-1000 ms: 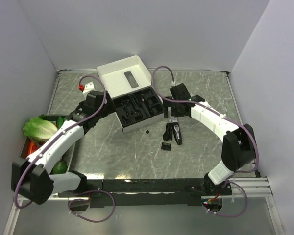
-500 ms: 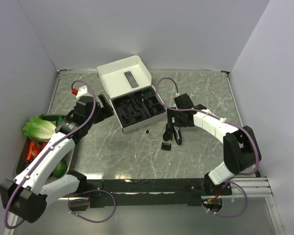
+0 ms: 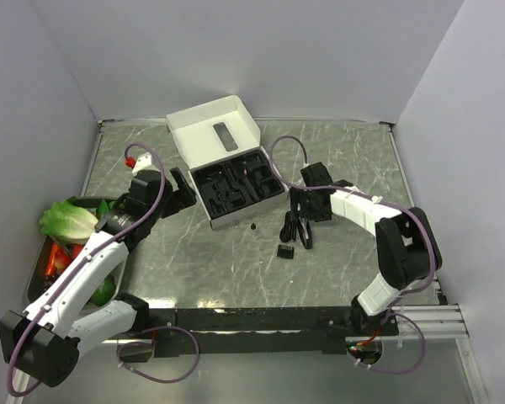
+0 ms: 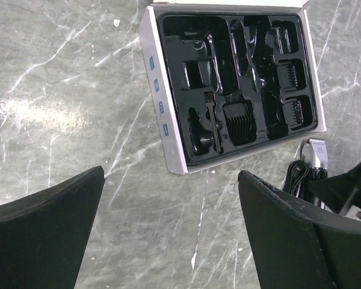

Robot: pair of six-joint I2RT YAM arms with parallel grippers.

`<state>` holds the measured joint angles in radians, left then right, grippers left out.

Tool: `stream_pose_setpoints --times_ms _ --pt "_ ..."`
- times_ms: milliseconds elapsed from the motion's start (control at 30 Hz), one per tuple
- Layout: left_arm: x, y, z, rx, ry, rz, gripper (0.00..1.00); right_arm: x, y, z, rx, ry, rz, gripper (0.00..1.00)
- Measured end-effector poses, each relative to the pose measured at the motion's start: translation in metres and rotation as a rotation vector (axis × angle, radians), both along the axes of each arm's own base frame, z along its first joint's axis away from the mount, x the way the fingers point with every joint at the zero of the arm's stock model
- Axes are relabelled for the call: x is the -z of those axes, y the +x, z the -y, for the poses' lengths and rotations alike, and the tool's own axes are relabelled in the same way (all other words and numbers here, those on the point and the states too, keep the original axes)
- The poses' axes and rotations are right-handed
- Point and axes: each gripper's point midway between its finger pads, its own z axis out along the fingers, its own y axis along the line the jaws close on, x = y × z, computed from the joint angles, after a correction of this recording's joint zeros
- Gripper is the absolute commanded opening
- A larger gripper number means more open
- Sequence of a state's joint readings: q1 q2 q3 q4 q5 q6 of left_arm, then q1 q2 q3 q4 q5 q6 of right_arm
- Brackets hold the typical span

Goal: Sort the hair-cutting tools

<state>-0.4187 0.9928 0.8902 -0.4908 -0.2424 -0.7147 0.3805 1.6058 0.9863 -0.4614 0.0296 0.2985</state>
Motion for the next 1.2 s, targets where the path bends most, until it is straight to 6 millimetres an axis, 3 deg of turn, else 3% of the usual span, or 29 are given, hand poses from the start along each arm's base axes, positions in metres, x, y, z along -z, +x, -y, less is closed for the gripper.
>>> stream_pose_setpoints --times_ms 300,400,467,500,700,1000,1133,1200 --pt "-0.001 0.001 0.001 0.001 -0.002 0.004 0.99 0.012 -0.001 0.006 0.012 -0.037 -0.028 0.63" --pt "-0.001 0.001 0.001 0.002 -0.003 0.006 0.99 0.013 -0.001 0.006 0.014 -0.041 -0.028 0.47" --pt "-0.001 0.001 0.001 0.003 -0.002 0.006 0.99 0.014 0.0 0.008 0.017 -0.055 -0.027 0.42" --pt "-0.001 0.001 0.001 0.003 0.0 0.006 0.99 0.013 0.001 0.009 0.022 -0.06 -0.024 0.35" --pt "0.002 0.002 0.001 0.006 0.005 0.001 0.99 0.013 0.003 0.011 0.027 -0.073 -0.02 0.11" --pt "0.004 0.001 0.0 0.013 0.016 -0.002 0.99 0.005 -0.001 0.016 0.026 -0.158 -0.017 0.09" --pt "0.003 0.0 0.001 0.019 0.013 0.001 0.99 -0.023 0.004 0.0 -0.014 -0.172 0.04 0.1" --pt "0.001 -0.001 0.001 0.02 0.012 0.005 0.99 -0.05 0.013 -0.013 -0.035 -0.161 0.104 0.11"
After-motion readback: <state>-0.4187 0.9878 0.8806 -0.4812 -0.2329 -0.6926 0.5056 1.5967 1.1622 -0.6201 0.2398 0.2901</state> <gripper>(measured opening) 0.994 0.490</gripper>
